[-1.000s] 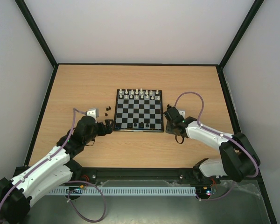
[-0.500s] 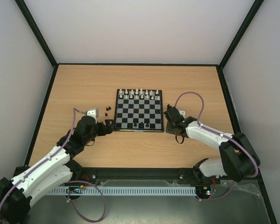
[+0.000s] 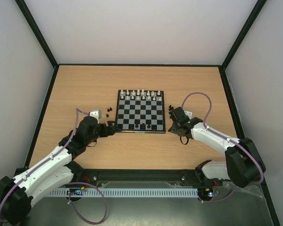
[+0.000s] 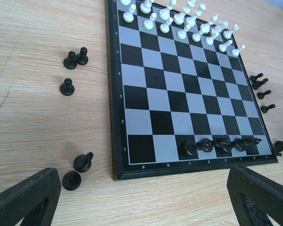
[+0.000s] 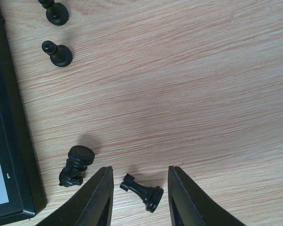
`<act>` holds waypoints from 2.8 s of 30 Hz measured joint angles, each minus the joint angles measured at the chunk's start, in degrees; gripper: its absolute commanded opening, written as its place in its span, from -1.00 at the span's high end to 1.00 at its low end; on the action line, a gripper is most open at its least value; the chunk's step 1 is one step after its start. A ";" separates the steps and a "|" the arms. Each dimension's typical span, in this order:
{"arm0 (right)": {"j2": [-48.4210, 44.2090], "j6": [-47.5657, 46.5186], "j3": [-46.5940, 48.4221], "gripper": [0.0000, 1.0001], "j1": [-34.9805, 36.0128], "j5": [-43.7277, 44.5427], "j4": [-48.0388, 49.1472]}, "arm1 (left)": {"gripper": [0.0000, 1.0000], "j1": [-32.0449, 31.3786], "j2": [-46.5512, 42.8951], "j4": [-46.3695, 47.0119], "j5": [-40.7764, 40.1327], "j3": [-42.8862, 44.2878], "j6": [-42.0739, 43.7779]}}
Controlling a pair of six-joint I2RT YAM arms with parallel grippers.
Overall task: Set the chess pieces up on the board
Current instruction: Pick up the chess piece at the center of the board.
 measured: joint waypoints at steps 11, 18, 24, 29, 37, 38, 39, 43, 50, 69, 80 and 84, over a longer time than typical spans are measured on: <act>0.26 0.68 0.00 0.55 -0.09 -2.23 -0.52 | -0.99 0.00 -0.31 0.85 1.62 -0.26 0.59; 3.67 -0.96 0.00 0.59 -0.09 -4.96 -0.31 | -0.99 0.00 -0.31 1.38 1.73 -0.39 0.79; 4.72 -2.21 0.31 0.60 -0.09 -5.25 -0.35 | -0.99 0.00 -0.28 1.36 1.70 -0.98 0.76; 5.84 -3.06 1.07 0.61 -0.09 -5.25 -0.37 | -0.99 0.00 -0.37 1.42 1.68 -0.98 0.76; 8.22 -3.72 1.79 0.62 -0.09 -5.29 -0.39 | -0.99 0.00 -0.39 1.42 1.66 -0.98 0.76; 8.52 -3.74 1.86 0.63 -0.09 -5.29 -0.39 | -0.99 0.00 -0.39 1.40 1.66 -0.98 0.76; 8.85 -3.74 1.99 0.67 -0.09 -5.31 -0.39 | -0.99 0.00 -0.37 1.42 1.66 -0.98 0.76; 9.97 -3.87 2.14 0.71 -0.09 -5.42 -0.37 | -0.99 0.00 -0.39 1.42 1.66 -0.98 0.76; 10.05 -3.93 2.25 0.66 -0.09 -5.53 -0.37 | -0.99 0.00 -0.37 1.42 1.66 -0.98 0.76; 10.21 -4.50 2.45 0.56 0.46 -6.71 -0.44 | -0.99 0.00 -0.37 1.42 1.64 -0.98 0.76; 11.06 -4.00 3.17 0.87 1.11 -6.56 -0.52 | -0.99 0.00 -0.37 1.42 1.66 -0.98 0.76; 11.15 -3.67 3.34 0.88 1.11 -6.51 -0.57 | -0.99 0.00 -0.37 1.42 1.66 -0.98 0.76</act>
